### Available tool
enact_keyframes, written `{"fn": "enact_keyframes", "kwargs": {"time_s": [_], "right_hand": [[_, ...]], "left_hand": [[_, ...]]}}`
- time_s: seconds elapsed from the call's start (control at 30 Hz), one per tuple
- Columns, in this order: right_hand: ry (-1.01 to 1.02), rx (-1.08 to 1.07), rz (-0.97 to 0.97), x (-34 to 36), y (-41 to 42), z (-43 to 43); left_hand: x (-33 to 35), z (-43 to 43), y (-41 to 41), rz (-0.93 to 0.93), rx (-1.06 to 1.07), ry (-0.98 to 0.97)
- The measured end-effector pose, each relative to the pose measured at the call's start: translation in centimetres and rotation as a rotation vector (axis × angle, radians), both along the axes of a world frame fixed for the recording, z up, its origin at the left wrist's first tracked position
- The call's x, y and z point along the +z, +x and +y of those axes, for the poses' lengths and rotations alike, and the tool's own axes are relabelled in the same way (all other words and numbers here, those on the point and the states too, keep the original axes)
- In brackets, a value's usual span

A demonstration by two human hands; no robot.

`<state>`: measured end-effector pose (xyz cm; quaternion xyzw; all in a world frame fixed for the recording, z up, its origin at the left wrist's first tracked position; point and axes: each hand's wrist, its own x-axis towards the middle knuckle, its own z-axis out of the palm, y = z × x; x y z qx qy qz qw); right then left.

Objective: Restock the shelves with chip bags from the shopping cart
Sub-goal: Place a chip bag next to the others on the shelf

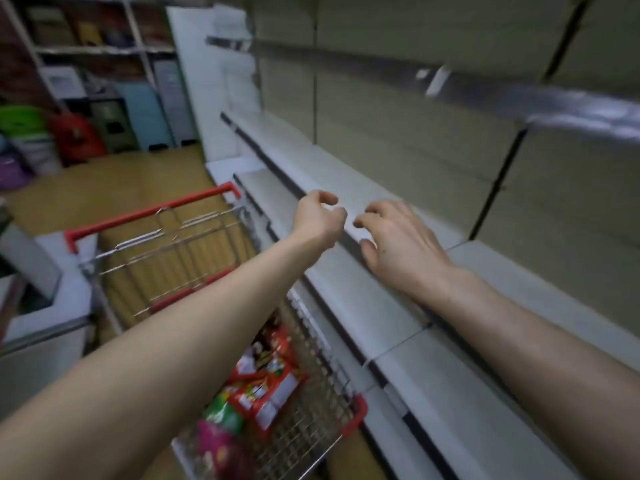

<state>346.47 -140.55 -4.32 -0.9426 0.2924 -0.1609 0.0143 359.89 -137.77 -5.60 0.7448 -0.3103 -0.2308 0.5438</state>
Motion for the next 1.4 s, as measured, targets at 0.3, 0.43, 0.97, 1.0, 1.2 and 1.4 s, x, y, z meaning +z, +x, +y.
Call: {"fn": "enact_keyframes", "kwargs": {"time_s": [0.3,0.43,0.97,1.0,1.2,1.4], "right_hand": [[0.307,0.100,0.238,-14.4,10.4,4.1],[0.407,0.095,0.328,-21.2,13.0,4.6],[0.626,-0.059,0.342,-36.3,22.6,2.9],[0.617,-0.059,0.337,-36.6,23.6,2.6],[0.623,-0.095,0.270,-39.5,29.0,1.5],[0.604,-0.042,0.346,-41.8,31.0,2.3]], "left_hand": [[-14.4,9.0,12.1,0.063,0.047,0.496],[-21.1,11.3,15.4,0.159,0.082,0.596],[-37.4,8.9,23.5,0.590,0.204,0.611],[-37.9,8.4,24.0,0.618,0.209,0.591],[-40.2,6.4,26.6,0.798,0.270,0.523],[-42.5,6.2,27.7,0.911,0.300,0.454]]}}
